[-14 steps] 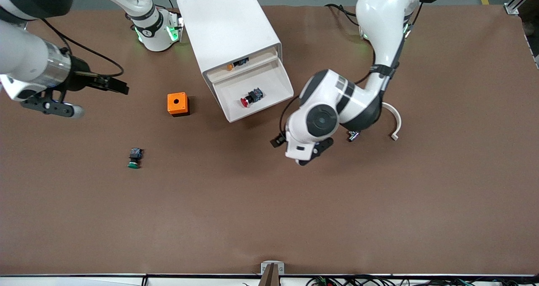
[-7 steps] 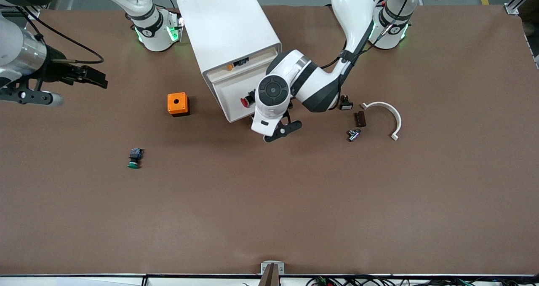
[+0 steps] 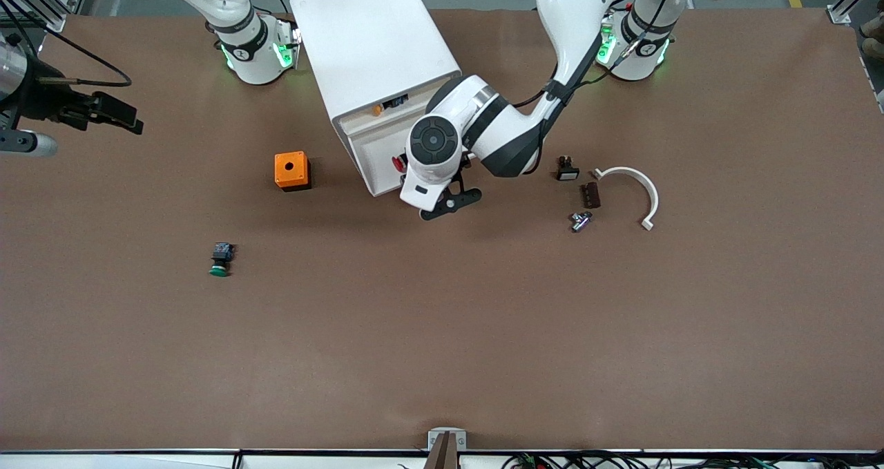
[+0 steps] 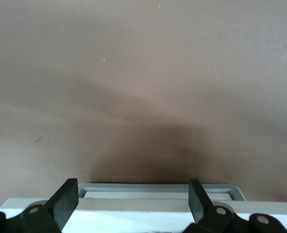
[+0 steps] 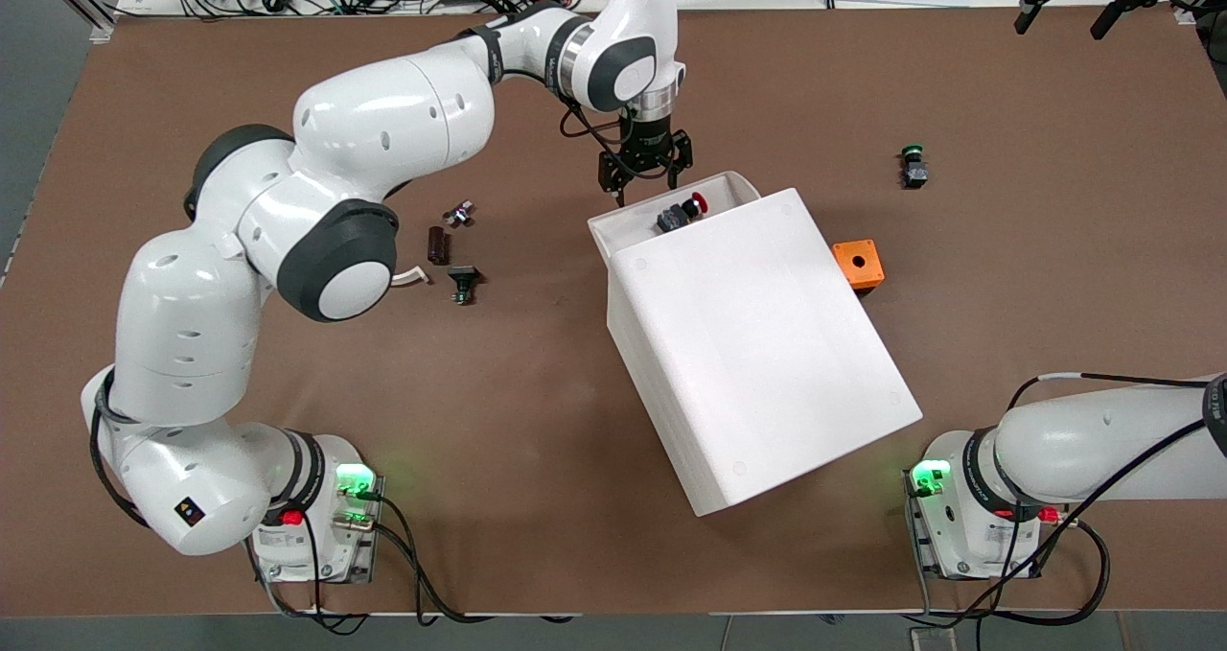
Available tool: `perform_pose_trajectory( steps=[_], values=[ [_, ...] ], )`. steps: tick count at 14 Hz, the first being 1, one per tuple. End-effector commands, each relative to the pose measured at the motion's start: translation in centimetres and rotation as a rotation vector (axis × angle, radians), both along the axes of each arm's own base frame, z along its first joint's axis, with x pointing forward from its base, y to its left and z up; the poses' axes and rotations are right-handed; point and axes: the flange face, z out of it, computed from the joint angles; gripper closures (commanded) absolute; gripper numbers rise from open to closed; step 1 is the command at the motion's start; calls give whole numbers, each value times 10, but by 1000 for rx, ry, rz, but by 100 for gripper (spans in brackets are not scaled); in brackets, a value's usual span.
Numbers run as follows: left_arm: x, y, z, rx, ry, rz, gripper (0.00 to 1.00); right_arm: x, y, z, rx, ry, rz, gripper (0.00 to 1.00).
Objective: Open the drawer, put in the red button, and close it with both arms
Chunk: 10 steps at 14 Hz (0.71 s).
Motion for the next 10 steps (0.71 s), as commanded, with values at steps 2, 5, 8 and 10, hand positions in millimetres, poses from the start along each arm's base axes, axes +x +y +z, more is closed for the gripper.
perform_pose_trajectory(
  steps=[2, 5, 8, 10],
  values=[
    [-22, -12, 0, -9, 17, -42, 0, -11, -18, 8, -14, -29, -10, 0],
    [-43, -23, -6, -12, 54, -62, 0, -13, -22, 14, -38, -58, -10, 0],
    [-60, -33, -3, -27, 94, -42, 0, -12, -23, 17, -36, -91, -3, 0],
    [-70, -40, -2, -28, 114, -36, 0, -16, -31, 21, -29, -127, 64, 0]
  ],
)
